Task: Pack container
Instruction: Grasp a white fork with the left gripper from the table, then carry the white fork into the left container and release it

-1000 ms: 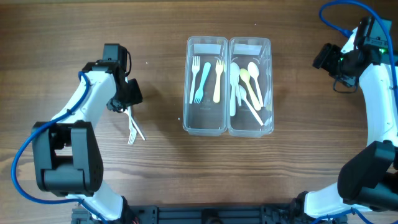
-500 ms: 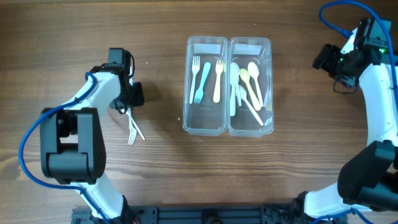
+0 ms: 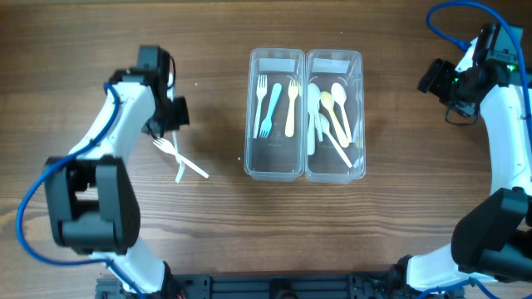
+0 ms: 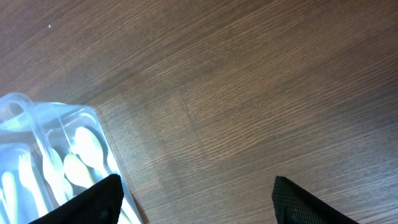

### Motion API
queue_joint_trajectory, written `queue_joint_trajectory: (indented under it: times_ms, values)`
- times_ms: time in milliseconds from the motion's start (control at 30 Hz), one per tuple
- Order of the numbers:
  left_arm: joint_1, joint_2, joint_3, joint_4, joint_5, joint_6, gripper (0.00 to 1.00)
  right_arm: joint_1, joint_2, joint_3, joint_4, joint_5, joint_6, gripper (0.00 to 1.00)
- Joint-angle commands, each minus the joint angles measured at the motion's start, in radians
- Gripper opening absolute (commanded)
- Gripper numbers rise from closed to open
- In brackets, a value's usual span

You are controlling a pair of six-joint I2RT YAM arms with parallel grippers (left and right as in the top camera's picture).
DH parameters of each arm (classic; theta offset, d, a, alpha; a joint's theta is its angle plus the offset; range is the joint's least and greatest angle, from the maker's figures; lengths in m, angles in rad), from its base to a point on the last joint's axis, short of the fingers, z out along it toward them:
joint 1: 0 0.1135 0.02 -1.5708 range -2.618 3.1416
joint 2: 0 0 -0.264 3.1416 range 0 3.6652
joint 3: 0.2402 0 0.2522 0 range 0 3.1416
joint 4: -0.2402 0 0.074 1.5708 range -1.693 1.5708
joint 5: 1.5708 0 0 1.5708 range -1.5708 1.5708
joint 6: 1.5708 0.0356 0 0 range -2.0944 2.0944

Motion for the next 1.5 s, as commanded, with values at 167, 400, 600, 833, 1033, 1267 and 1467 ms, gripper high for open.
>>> queue_joint_trajectory:
  times_ms: [167,400,600,833,1033,1267,1467]
  values:
    - [-0.294,-0.126,0.155,0.125,0.214,0.011,0.04,0.003,0.017,-0.002,-0.005,0.01,0.014,0.77]
    - [-0.446,0.056,0.155,0.27,0.181,0.004,0.04,0.003,0.017,-0.002,-0.009,0.01,0.014,0.78]
    - [-0.447,0.085,0.188,0.288,0.192,0.001,0.51,0.003,0.017,-0.002,-0.012,0.01,0.013,0.78]
    - [-0.387,-0.09,0.263,0.131,0.011,-0.098,0.6,0.003,0.017,-0.002,-0.012,0.01,0.013,0.79]
    - [-0.143,-0.016,0.189,-0.128,0.006,-0.497,0.75,0.003,0.017,-0.002,-0.005,0.01,0.013,0.8]
    - [0.02,0.047,-0.102,-0.005,0.104,-0.629,0.56,0.003,0.017,-0.002,-0.011,0.011,0.011,0.81]
    - [0.026,0.047,-0.178,0.0,0.09,-0.629,0.56,0.003,0.017,-0.002,-0.011,0.011,0.011,0.81]
